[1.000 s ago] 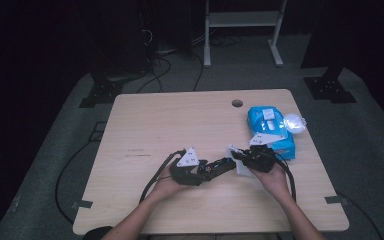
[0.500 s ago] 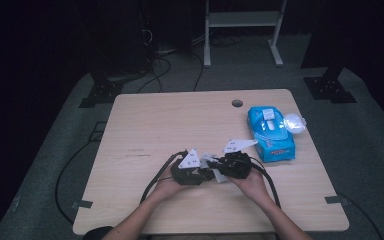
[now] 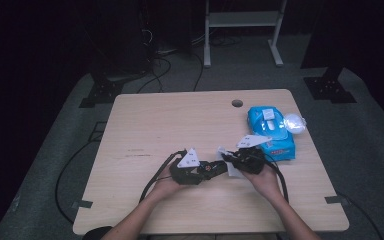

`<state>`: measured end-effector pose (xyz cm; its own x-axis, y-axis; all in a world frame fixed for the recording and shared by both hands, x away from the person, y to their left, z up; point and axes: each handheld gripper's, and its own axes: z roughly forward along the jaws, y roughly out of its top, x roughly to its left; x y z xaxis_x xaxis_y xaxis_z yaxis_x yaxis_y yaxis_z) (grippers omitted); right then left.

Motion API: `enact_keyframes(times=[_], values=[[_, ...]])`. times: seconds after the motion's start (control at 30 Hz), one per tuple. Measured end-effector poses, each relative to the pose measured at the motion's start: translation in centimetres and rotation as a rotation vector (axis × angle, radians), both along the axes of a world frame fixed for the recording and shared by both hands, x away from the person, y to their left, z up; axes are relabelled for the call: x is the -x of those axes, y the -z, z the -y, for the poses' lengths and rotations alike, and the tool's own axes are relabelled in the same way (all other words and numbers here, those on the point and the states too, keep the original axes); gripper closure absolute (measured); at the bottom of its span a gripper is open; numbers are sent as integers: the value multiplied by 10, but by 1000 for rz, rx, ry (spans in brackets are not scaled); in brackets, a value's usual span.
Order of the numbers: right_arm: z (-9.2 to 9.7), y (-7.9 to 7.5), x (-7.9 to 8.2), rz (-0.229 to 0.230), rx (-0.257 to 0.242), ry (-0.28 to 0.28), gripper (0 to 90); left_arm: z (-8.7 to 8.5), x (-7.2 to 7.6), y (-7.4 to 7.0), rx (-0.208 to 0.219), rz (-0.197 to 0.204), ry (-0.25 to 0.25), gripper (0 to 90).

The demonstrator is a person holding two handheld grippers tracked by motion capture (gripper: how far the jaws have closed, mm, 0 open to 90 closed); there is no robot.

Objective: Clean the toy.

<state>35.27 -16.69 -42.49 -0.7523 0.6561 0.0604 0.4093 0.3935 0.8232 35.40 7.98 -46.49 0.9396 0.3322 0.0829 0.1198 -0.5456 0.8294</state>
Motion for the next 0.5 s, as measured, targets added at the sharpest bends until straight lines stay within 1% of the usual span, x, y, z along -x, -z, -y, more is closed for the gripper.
enact_keyframes(times=[0.03, 0.07, 0.1, 0.13, 0.2, 0.23, 0.33, 0.43, 0.5], values=[[6, -1, -1, -5, -6, 20, 825, -1, 0, 0, -2, -2, -2, 579], [13, -1, -3, 10, 13, 46, 825, -1, 0, 0, -2, -1, -2, 579], [16, -1, -4, 14, 16, 59, 824, -1, -1, 0, -3, 0, -3, 579], [21, -1, -5, 7, 12, 77, 825, -2, -1, 0, -2, 1, -4, 580], [27, 0, -7, 2, 8, 94, 824, -2, -1, 0, -4, 2, -4, 579], [28, 0, -7, -4, 0, 94, 824, -2, -1, -1, -6, 3, -4, 579], [25, 0, -6, -1, 1, 86, 825, -3, -1, 0, -3, -1, -5, 579], [19, 0, -4, -17, -25, 61, 825, -3, -1, 0, 1, -3, -12, 579], [9, 1, -3, -19, -32, 34, 825, -2, -1, 0, 2, 0, -13, 579]])
